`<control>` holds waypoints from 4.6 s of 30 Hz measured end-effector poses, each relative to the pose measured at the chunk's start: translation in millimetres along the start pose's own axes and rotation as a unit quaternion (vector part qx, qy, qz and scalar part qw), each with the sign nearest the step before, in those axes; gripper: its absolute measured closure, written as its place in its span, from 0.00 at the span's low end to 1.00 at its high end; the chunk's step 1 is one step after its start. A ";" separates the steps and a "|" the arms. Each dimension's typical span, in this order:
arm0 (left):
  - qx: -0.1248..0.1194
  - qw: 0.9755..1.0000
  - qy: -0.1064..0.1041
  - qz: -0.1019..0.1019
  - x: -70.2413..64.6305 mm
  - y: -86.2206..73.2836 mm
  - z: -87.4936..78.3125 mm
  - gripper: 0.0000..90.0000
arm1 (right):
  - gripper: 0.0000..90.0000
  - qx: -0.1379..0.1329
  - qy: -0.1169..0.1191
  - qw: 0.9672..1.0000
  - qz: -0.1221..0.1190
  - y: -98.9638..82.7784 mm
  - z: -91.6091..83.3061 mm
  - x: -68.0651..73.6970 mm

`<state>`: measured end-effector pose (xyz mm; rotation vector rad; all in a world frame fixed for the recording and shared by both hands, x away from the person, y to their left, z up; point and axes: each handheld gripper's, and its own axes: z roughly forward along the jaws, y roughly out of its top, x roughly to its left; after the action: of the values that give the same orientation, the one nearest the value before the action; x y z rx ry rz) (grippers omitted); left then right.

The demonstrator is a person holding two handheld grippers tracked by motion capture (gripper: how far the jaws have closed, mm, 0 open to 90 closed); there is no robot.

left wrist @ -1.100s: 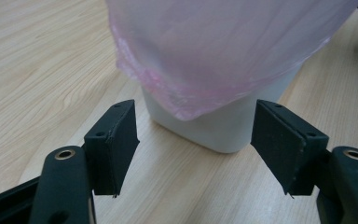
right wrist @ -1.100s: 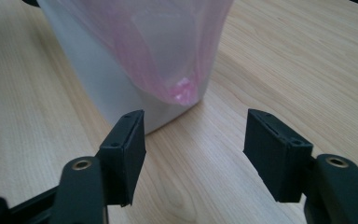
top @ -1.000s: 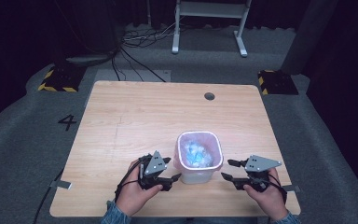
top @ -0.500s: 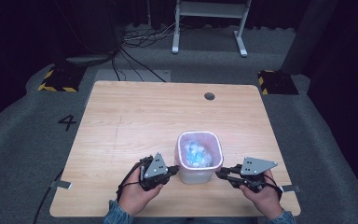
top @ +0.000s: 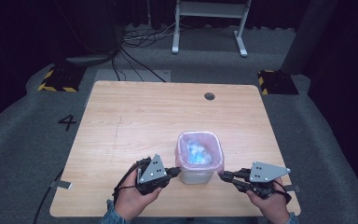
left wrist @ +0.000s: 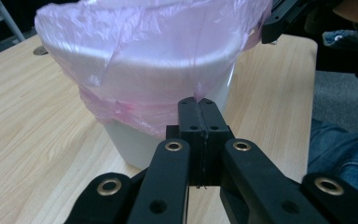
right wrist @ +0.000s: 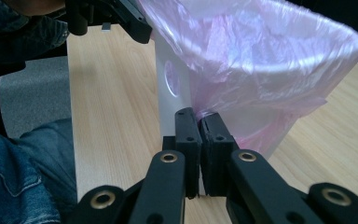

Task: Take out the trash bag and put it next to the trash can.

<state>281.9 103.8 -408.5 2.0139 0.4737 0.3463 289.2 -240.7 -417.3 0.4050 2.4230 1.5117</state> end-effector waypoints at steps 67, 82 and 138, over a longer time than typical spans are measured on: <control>-0.004 0.994 0.086 -0.063 51.4 2.4 20.0 0.60 | 0.64 0.012 -0.121 0.983 0.139 2.0 24.3 -65.0; -0.007 0.993 0.102 -0.059 58.3 15.1 18.3 0.71 | 0.57 -0.033 -0.150 0.977 0.150 38.4 36.7 -91.1; -0.062 0.990 0.090 -0.090 40.1 17.6 -11.6 0.47 | 0.97 0.039 -0.004 0.997 0.071 101.9 65.8 -45.6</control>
<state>315.5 124.0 -385.8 1.8126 0.7230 0.4364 365.2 -159.8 -350.4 0.6100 2.5004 1.4697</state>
